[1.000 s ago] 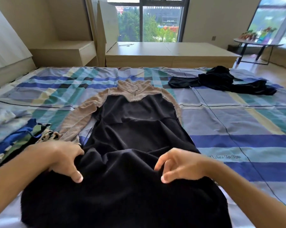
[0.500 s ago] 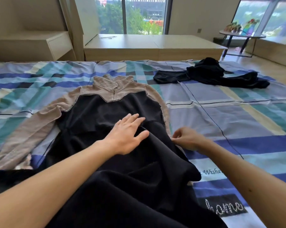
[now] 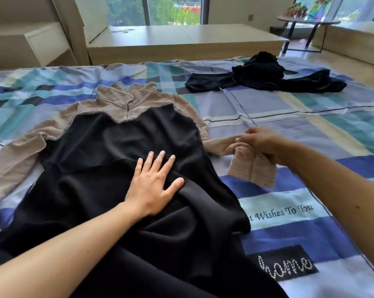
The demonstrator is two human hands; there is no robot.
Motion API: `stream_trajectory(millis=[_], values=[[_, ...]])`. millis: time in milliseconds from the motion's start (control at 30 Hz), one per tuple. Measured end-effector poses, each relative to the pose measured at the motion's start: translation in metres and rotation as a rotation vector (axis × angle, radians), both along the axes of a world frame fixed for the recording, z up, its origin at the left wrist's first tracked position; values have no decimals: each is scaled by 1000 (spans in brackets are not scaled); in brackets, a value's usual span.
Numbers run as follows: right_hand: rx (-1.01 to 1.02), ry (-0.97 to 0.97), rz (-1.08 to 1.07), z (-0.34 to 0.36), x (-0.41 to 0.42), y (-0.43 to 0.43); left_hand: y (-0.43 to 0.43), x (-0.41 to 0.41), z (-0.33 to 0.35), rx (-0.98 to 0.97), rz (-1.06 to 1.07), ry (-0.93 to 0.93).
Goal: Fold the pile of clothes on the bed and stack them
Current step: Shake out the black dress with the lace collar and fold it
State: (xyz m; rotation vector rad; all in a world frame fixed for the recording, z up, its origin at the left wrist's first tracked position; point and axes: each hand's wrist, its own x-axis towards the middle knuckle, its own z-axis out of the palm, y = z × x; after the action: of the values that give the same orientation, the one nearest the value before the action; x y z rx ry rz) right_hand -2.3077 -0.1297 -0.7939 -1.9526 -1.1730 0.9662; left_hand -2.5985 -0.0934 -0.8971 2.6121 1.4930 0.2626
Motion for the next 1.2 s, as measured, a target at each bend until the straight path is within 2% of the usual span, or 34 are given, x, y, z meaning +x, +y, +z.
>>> stream_trajectory(millis=[100, 233, 333, 400, 433, 500, 567, 667, 733, 800, 867, 933, 1100, 1200], values=[[68, -299, -11, 27, 34, 8, 1, -1, -1, 8, 2, -1], [259, -556, -122, 65, 80, 17, 1, 0, -4, 40, 21, 16], [381, -928, -173, 73, 105, 17, 3, 0, -5, 53, 17, 11], [289, -1093, -172, 58, 125, 16, 2, 0, -5, 46, 17, 15], [131, -1105, -171, 45, 135, 15, 2, 1, -4, 47, 14, 19], [-234, -1002, -104, 17, 152, 12, 2, 0, 3, 61, 3, 40], [-350, -881, -1, -13, 173, 12, 13, 3, 16, 83, -3, 43], [-263, -783, -33, -44, 200, 20, 52, 20, 37, 41, 45, -74], [-104, -735, -152, -35, 186, 13, 83, 40, 44, 53, 49, -146], [-15, -699, -302, -32, 191, 17, 111, 62, 45, 96, 3, -136], [5, -714, -410, -35, 211, 25, 134, 93, 45, 113, -42, -140], [-13, -639, -434, -38, 226, 31, 152, 121, 48, 111, -43, -147], [-72, -246, -482, -33, 225, 42, 181, 172, 53, 59, 61, 0], [-58, -133, -442, -27, 224, 47, 187, 187, 62, -17, 41, 150]])
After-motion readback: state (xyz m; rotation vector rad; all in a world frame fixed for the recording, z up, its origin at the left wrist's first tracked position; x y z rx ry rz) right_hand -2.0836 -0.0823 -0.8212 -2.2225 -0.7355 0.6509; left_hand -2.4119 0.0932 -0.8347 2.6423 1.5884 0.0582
